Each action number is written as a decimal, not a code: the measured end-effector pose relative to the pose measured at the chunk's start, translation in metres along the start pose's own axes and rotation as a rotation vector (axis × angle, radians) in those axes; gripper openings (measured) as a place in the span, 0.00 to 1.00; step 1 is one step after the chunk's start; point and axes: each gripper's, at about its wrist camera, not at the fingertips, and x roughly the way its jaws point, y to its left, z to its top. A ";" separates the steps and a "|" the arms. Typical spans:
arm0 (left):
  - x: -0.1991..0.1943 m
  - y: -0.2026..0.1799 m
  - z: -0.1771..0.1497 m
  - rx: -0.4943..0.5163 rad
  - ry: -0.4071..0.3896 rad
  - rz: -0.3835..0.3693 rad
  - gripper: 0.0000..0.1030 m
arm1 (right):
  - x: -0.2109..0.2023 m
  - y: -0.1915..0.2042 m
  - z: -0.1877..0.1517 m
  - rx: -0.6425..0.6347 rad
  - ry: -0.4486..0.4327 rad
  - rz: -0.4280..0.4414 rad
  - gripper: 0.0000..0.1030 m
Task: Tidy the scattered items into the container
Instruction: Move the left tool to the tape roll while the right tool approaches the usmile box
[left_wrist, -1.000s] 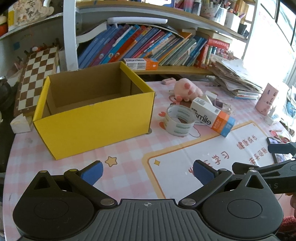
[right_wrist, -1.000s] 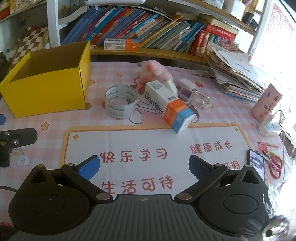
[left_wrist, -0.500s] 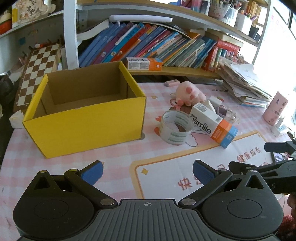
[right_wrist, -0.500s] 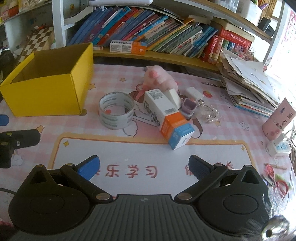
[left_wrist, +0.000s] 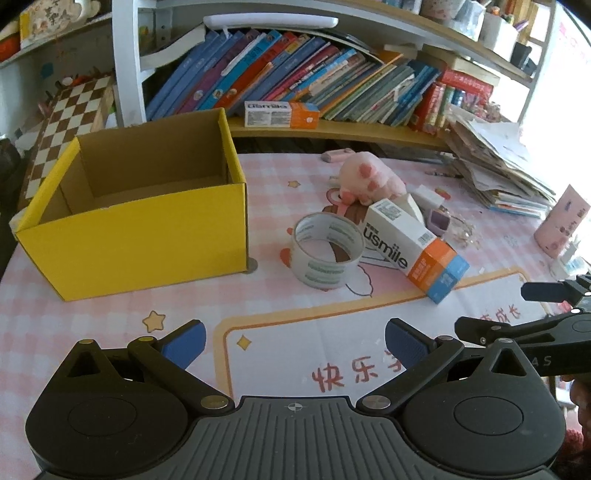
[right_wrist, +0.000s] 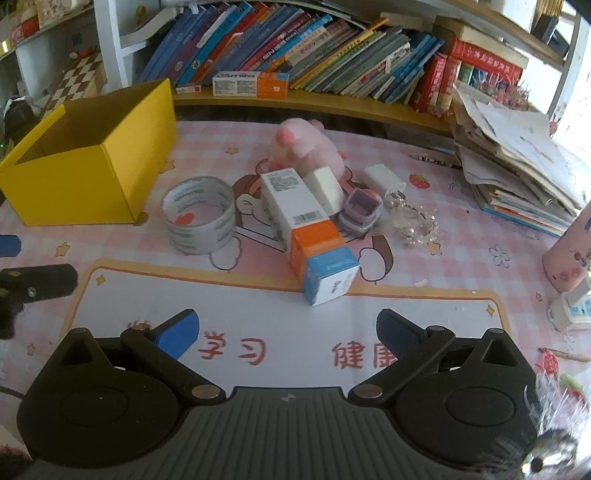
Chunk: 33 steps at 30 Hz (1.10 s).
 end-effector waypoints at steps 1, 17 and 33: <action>0.002 -0.003 0.001 -0.001 0.001 0.015 1.00 | 0.003 -0.004 0.001 -0.005 0.002 0.002 1.00; 0.026 -0.030 0.012 0.017 -0.062 0.039 1.00 | 0.021 -0.032 0.008 -0.049 -0.138 0.091 1.00; 0.038 -0.037 0.021 0.000 -0.084 -0.099 1.00 | 0.037 -0.040 0.010 -0.045 -0.107 0.153 0.99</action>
